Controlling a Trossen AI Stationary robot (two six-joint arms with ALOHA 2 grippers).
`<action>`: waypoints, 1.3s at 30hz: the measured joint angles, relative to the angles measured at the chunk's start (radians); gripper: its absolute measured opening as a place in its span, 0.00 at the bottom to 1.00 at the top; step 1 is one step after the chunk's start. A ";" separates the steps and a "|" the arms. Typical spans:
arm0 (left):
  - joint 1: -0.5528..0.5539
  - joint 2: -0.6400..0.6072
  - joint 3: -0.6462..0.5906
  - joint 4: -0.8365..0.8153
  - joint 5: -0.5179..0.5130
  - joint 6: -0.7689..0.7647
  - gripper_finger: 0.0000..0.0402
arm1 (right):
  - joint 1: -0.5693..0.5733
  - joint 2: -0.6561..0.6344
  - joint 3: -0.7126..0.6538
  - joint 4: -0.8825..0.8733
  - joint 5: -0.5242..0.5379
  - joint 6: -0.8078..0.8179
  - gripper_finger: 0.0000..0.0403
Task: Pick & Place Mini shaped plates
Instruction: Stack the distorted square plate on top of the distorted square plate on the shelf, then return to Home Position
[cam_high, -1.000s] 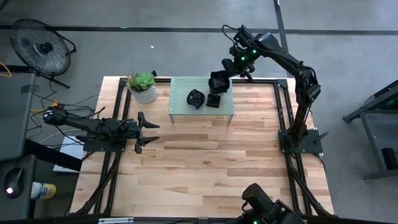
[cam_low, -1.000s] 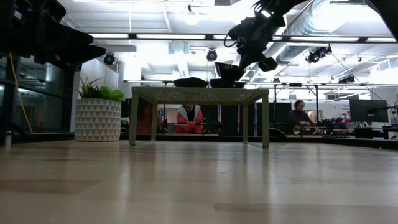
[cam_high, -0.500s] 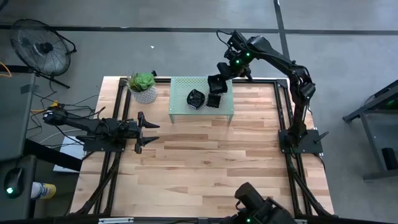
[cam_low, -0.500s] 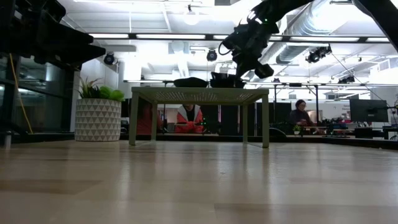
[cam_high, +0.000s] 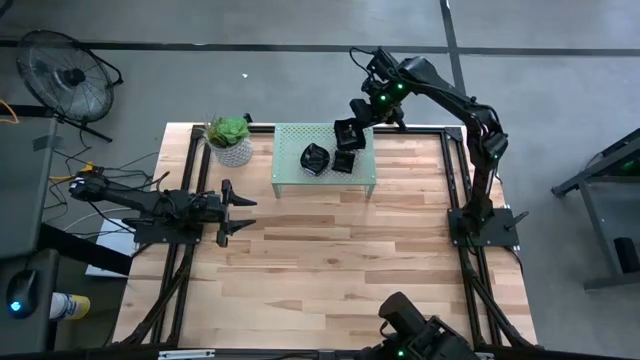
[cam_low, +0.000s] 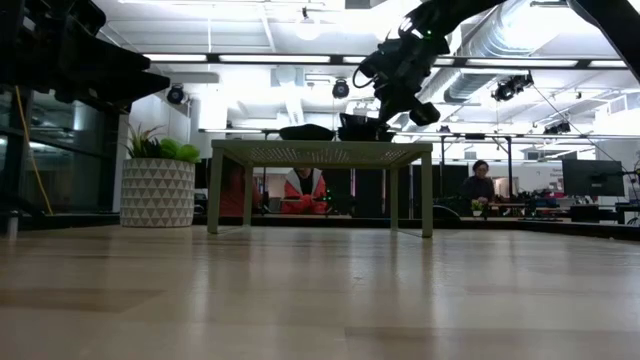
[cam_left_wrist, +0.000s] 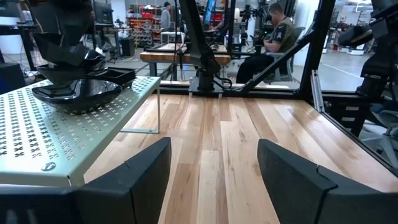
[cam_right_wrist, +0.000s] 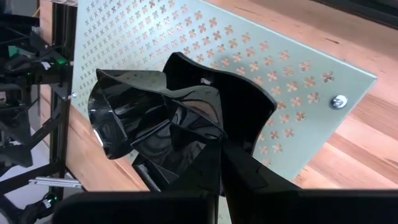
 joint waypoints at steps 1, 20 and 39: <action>0.000 0.000 0.000 0.000 0.000 0.000 0.59 | 0.000 0.000 0.000 0.000 -0.006 0.000 0.02; 0.000 0.000 0.000 0.000 0.000 0.000 0.59 | 0.000 -0.001 0.000 -0.036 -0.006 0.000 0.13; 0.000 0.000 0.000 0.000 0.000 0.000 0.59 | -0.006 -0.048 0.004 -0.060 0.021 -0.120 0.20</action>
